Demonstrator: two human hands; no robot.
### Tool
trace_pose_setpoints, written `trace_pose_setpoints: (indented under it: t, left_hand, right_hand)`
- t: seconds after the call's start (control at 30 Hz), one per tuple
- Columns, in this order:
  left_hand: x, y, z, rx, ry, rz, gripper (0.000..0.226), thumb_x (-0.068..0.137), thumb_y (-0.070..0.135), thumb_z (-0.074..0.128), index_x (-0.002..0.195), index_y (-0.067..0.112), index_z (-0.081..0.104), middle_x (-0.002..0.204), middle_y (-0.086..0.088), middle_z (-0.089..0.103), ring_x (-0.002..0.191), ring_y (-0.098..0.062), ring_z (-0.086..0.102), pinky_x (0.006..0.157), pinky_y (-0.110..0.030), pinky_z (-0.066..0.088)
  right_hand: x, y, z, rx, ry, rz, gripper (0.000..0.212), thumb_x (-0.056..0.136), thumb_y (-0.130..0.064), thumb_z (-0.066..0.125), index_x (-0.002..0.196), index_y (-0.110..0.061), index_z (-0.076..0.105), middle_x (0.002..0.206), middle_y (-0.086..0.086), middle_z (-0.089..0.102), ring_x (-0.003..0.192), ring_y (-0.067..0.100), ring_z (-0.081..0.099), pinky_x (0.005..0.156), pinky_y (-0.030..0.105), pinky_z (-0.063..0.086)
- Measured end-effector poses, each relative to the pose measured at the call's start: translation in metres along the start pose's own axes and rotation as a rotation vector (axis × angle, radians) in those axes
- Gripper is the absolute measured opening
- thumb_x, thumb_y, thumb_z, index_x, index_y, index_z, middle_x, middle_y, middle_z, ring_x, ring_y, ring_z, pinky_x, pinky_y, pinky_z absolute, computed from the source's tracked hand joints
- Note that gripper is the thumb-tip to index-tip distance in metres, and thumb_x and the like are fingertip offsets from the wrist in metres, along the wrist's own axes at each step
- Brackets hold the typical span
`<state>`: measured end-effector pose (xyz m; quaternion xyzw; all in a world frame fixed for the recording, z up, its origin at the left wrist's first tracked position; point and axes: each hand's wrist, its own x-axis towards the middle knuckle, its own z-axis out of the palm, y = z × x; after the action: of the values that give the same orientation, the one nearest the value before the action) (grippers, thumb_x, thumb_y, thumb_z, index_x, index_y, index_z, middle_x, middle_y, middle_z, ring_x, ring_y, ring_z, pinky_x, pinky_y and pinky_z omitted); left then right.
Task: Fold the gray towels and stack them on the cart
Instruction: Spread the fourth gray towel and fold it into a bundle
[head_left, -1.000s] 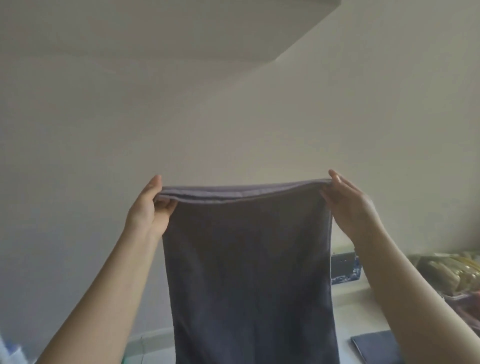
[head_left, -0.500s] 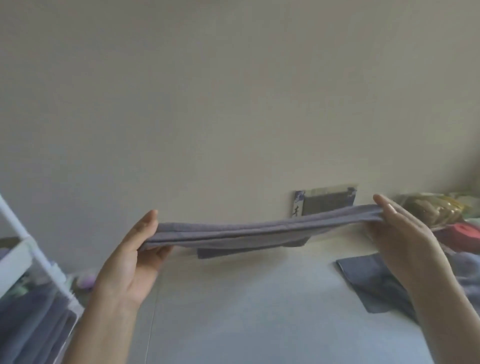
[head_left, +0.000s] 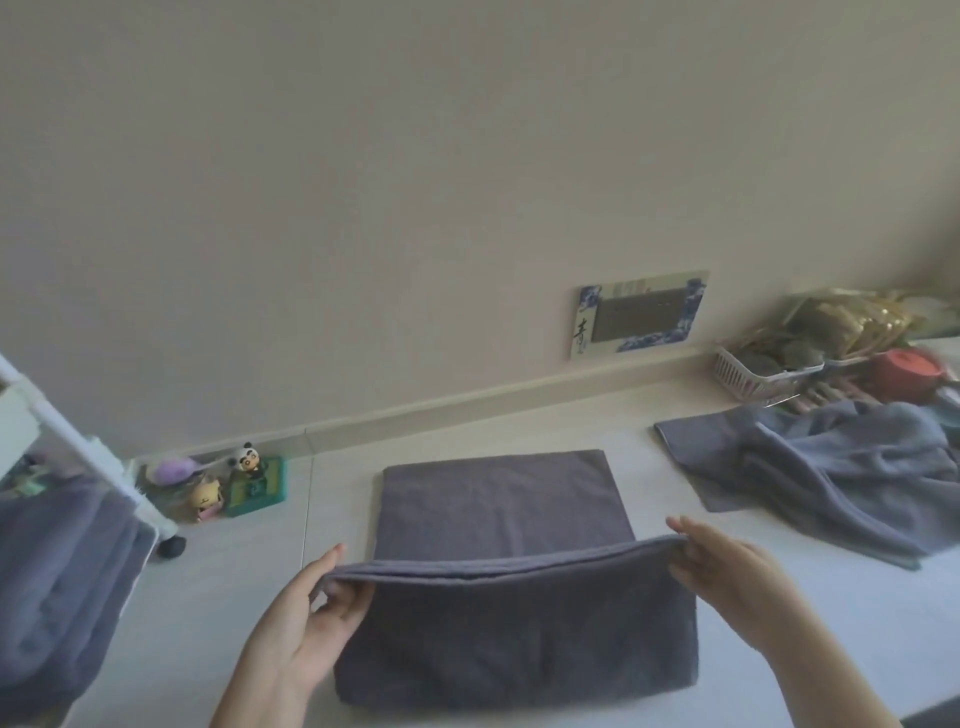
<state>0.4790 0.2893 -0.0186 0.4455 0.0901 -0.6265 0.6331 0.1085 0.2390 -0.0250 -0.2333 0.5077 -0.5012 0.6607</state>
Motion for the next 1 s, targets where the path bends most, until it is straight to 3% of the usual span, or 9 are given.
trace_pose_setpoints:
  t: [0.07, 0.17, 0.27, 0.33, 0.43, 0.6, 0.77, 0.87, 1.0]
  left_hand:
    - [0.02, -0.002, -0.009, 0.0, 0.027, -0.047, 0.029, 0.067, 0.001, 0.073, 0.09, -0.002, 0.055, 0.071, -0.008, 0.049, 0.053, -0.01, 0.047, 0.061, -0.045, 0.056]
    - [0.05, -0.008, -0.015, 0.134, 0.094, -0.083, 0.012, 0.09, 0.008, 0.043, 0.079, 0.004, 0.045, 0.077, -0.012, 0.045, 0.066, -0.017, 0.048, 0.077, -0.043, 0.054]
    - [0.082, -0.02, -0.023, 0.588, 0.161, -0.083, 0.017, 0.086, -0.008, 0.035, 0.083, 0.002, 0.049, 0.074, -0.011, 0.044, 0.064, -0.017, 0.045, 0.066, -0.028, 0.049]
    - [0.1, -0.027, -0.035, 1.057, 0.173, -0.011, 0.041, 0.079, -0.015, 0.04, 0.111, 0.006, 0.056, 0.083, -0.011, 0.055, 0.072, -0.02, 0.05, 0.055, -0.022, 0.044]
    - [0.122, -0.029, -0.054, 1.467, 0.15, 0.183, 0.054, 0.075, -0.014, 0.051, 0.125, 0.008, 0.057, 0.114, -0.015, 0.062, 0.107, -0.029, 0.057, 0.081, -0.027, 0.046]
    - [0.128, -0.026, -0.058, 1.294, 0.074, 0.284, 0.011, 0.079, 0.019, 0.075, 0.086, 0.012, 0.071, 0.089, -0.007, 0.072, 0.089, -0.023, 0.066, 0.08, -0.034, 0.049]
    - [0.13, -0.019, -0.043, 1.077, 0.097, 0.232, 0.024, 0.088, 0.029, 0.064, 0.077, 0.008, 0.067, 0.077, -0.002, 0.07, 0.074, -0.016, 0.063, 0.065, -0.024, 0.047]
    - [0.136, -0.027, -0.048, 1.232, 0.208, 0.268, 0.035, 0.089, 0.04, 0.061, 0.071, 0.011, 0.06, 0.078, -0.007, 0.059, 0.074, -0.018, 0.053, 0.064, -0.029, 0.037]
    - [0.128, -0.033, -0.057, 1.398, 0.263, 0.25, 0.045, 0.089, 0.047, 0.056, 0.08, 0.003, 0.063, 0.08, -0.012, 0.062, 0.073, -0.023, 0.055, 0.063, -0.03, 0.037]
  right_hand:
    - [0.021, 0.01, -0.002, 0.017, 0.058, 0.115, 0.018, 0.09, -0.015, 0.056, 0.085, 0.0, 0.065, 0.085, 0.01, 0.064, 0.076, 0.019, 0.062, 0.074, 0.035, 0.053]
    - [0.051, 0.026, -0.002, -0.097, 0.062, 0.191, 0.012, 0.089, 0.003, 0.053, 0.079, 0.007, 0.059, 0.066, 0.013, 0.058, 0.055, 0.017, 0.062, 0.054, 0.026, 0.056]
    - [0.08, 0.047, -0.012, -0.483, 0.048, 0.185, 0.016, 0.081, 0.016, 0.055, 0.067, 0.009, 0.059, 0.064, 0.016, 0.057, 0.052, 0.021, 0.057, 0.048, 0.024, 0.05]
    - [0.095, 0.061, -0.018, -0.759, 0.067, 0.165, 0.007, 0.076, 0.011, 0.064, 0.073, 0.005, 0.065, 0.072, 0.019, 0.06, 0.064, 0.026, 0.056, 0.057, 0.031, 0.048]
    - [0.116, 0.079, -0.03, -1.101, 0.157, 0.098, 0.035, 0.069, 0.0, 0.074, 0.104, -0.001, 0.067, 0.1, 0.02, 0.063, 0.093, 0.034, 0.06, 0.079, 0.035, 0.047]
    - [0.121, 0.079, -0.035, -1.296, 0.178, -0.033, 0.027, 0.082, -0.025, 0.069, 0.097, -0.003, 0.069, 0.107, 0.018, 0.06, 0.103, 0.035, 0.054, 0.089, 0.036, 0.04]
    - [0.13, 0.071, -0.039, -1.03, 0.175, 0.07, 0.059, 0.081, -0.045, 0.067, 0.083, 0.014, 0.057, 0.066, 0.013, 0.053, 0.065, 0.018, 0.048, 0.062, 0.031, 0.033]
    - [0.123, 0.069, -0.03, -1.008, 0.181, 0.054, 0.048, 0.085, -0.037, 0.066, 0.06, -0.001, 0.048, 0.056, 0.014, 0.045, 0.057, 0.016, 0.041, 0.056, 0.029, 0.027]
    - [0.11, 0.072, -0.032, -1.158, 0.13, 0.107, 0.036, 0.087, -0.038, 0.064, 0.068, -0.009, 0.057, 0.062, 0.003, 0.053, 0.058, 0.016, 0.047, 0.056, 0.03, 0.033]
